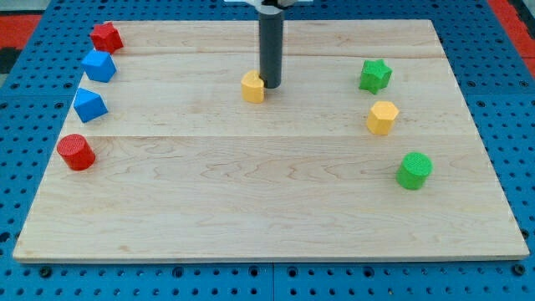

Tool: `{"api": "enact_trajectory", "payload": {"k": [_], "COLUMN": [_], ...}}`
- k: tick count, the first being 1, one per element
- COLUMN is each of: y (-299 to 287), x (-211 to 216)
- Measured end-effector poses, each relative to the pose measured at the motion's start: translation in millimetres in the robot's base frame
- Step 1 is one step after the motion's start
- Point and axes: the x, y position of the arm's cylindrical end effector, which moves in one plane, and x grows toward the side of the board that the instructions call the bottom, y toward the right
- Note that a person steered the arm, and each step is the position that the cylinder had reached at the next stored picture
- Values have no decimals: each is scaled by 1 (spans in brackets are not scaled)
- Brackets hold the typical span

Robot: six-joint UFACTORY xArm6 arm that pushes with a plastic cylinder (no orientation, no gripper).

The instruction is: Point your arm at yellow hexagon

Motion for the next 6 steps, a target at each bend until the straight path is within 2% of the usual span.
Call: {"api": "enact_trajectory", "payload": {"k": [2, 4, 6], "y": [-20, 18, 19], "x": [10, -3, -3]}}
